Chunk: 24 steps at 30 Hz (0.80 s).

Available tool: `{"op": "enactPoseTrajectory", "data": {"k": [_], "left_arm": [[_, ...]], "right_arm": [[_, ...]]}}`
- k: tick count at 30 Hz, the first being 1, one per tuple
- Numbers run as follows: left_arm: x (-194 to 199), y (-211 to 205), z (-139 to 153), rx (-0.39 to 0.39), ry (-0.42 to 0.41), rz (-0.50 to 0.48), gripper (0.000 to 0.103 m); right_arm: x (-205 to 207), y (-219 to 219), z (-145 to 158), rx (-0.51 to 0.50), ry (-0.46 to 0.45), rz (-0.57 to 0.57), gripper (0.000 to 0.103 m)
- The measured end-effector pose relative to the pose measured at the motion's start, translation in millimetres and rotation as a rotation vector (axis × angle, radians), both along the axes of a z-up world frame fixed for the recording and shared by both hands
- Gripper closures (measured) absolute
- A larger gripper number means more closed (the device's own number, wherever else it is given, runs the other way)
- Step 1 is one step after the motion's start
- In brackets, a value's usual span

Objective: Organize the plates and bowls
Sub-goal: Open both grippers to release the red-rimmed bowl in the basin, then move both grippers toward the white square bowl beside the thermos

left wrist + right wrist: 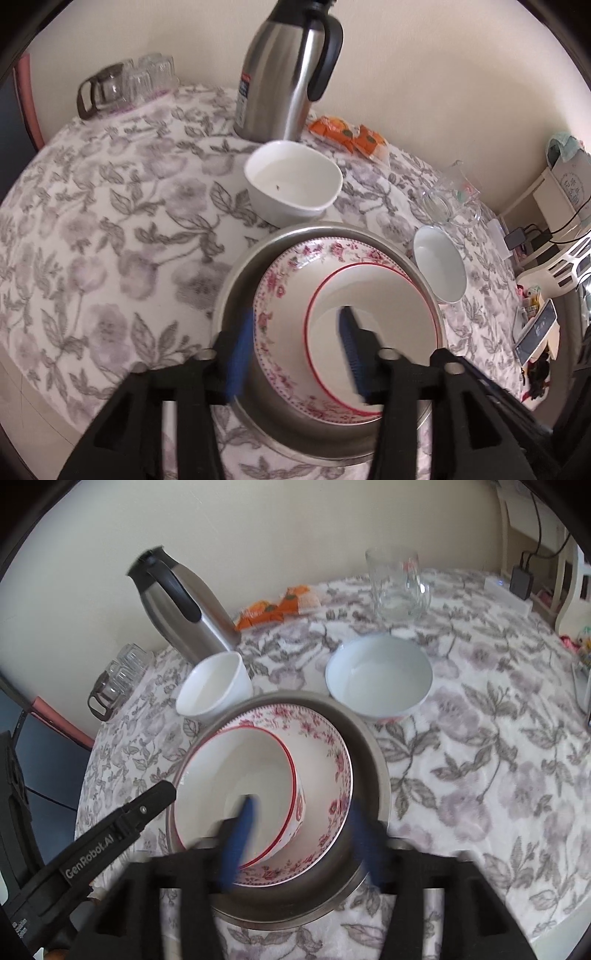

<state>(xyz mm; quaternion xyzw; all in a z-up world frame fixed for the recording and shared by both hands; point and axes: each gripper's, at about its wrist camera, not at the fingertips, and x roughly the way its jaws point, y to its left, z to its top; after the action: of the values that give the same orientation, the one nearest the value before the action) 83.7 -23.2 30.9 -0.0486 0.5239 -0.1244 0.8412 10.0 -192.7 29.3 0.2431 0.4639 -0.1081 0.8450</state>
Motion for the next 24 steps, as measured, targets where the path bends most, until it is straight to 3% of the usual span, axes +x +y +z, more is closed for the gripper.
{"op": "enactPoseTrajectory", "data": {"k": [3, 9, 13, 15, 18, 21, 24], "left_arm": [[2, 1, 0, 0.026, 0.007, 0.021, 0.03], [56, -12, 4, 0.069, 0.011, 0.066, 0.023], [84, -16, 18, 0.049, 0.014, 0.08, 0.019], [86, -15, 26, 0.023, 0.032, 0.101, 0.018], [77, -16, 41, -0.03, 0.002, 0.101, 0.007], [66, -21, 50, -0.016, -0.063, 0.081, 0.006], [62, -23, 51, 0.0, -0.076, 0.07, 0.005]], "right_arm": [[5, -3, 3, -0.056, 0.008, 0.004, 0.033], [57, -14, 13, -0.142, 0.036, 0.11, 0.025], [81, -21, 20, -0.136, 0.088, 0.092, 0.023], [85, -23, 29, -0.114, 0.093, 0.099, 0.02], [79, -16, 47, -0.171, 0.052, 0.139, 0.0], [65, -22, 52, -0.152, 0.02, 0.13, 0.0], [55, -35, 51, -0.167, 0.026, 0.079, 0.0]]}}
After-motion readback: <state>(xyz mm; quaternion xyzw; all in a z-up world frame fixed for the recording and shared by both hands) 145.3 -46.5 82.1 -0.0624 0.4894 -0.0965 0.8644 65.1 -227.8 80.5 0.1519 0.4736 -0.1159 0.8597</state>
